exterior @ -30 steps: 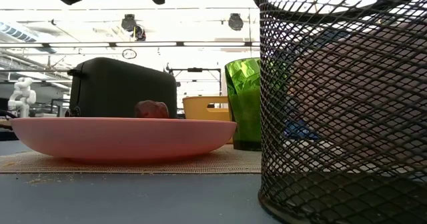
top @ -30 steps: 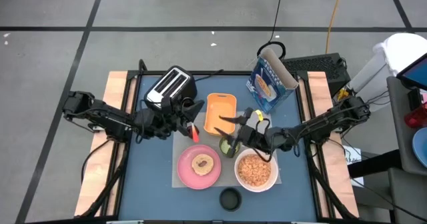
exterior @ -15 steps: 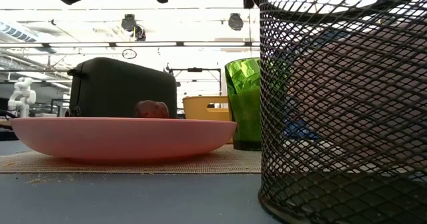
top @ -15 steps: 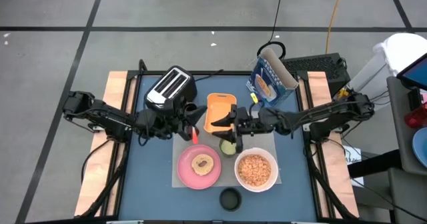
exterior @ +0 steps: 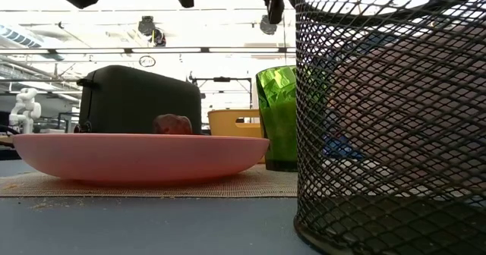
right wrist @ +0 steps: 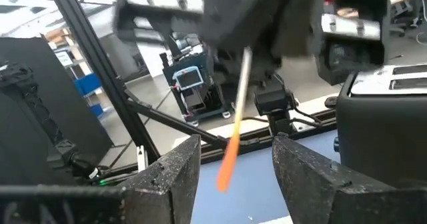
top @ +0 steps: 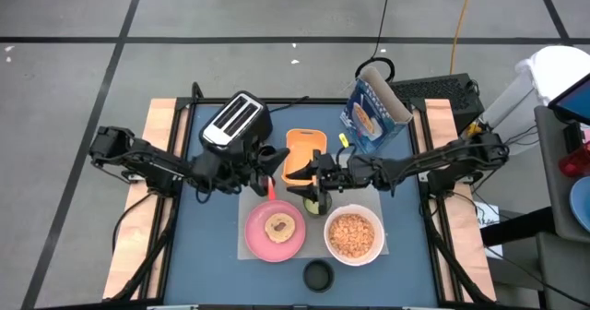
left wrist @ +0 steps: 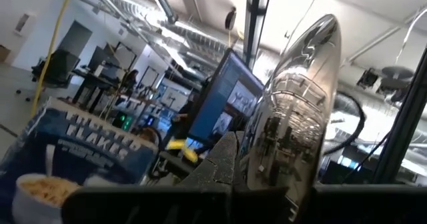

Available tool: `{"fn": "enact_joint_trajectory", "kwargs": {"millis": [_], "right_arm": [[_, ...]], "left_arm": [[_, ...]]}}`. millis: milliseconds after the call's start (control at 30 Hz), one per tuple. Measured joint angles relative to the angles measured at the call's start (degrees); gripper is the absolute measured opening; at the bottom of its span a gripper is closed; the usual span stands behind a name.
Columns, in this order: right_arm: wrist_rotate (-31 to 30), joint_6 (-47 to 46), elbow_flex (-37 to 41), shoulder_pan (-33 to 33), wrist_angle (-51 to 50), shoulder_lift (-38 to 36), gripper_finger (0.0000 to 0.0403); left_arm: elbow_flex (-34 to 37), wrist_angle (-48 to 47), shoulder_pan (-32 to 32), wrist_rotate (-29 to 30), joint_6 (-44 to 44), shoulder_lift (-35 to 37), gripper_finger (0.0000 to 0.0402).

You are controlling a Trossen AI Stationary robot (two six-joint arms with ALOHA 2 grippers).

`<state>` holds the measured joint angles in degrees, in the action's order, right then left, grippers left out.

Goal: Arrange a breakfast setting
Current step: Put the orange spoon on the right side of the gray table mat

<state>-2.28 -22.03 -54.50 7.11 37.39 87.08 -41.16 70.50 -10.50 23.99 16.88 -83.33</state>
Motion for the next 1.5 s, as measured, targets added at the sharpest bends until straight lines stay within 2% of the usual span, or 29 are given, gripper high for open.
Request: {"fn": "enact_joint_trajectory", "kwargs": {"millis": [433, 667, 867, 1033, 1300, 1500], "right_arm": [[0.8, -1.3, 0.0, 0.0, 3.6, 1.2, 0.0176], [1.2, -4.0, 0.0, 0.0, 9.1, 6.2, 0.0176], [6.8, -7.8, 0.0, -0.4, 18.2, 11.3, 0.0176], [6.8, -10.5, 0.0, -0.8, 21.1, 13.2, 0.0176], [11.4, -10.3, 0.0, -0.8, 18.9, 13.4, 0.0176], [11.9, -9.8, 0.0, -0.8, 16.6, 13.4, 0.0176]], "left_arm": [[0.0, 0.6, 0.3, 0.0, -0.1, -0.7, 0.0006], [0.0, 0.0, 0.3, -0.2, -0.2, -0.7, 0.0006], [0.0, -0.4, 0.3, -1.2, -0.2, -0.7, 0.0006], [0.0, -0.6, 0.2, -1.2, -2.3, -0.7, 0.0006], [0.0, -3.2, -0.1, -4.9, -3.2, -0.7, 0.0006], [0.0, -3.6, 0.0, -5.9, -3.0, -0.7, 0.0006]]}}
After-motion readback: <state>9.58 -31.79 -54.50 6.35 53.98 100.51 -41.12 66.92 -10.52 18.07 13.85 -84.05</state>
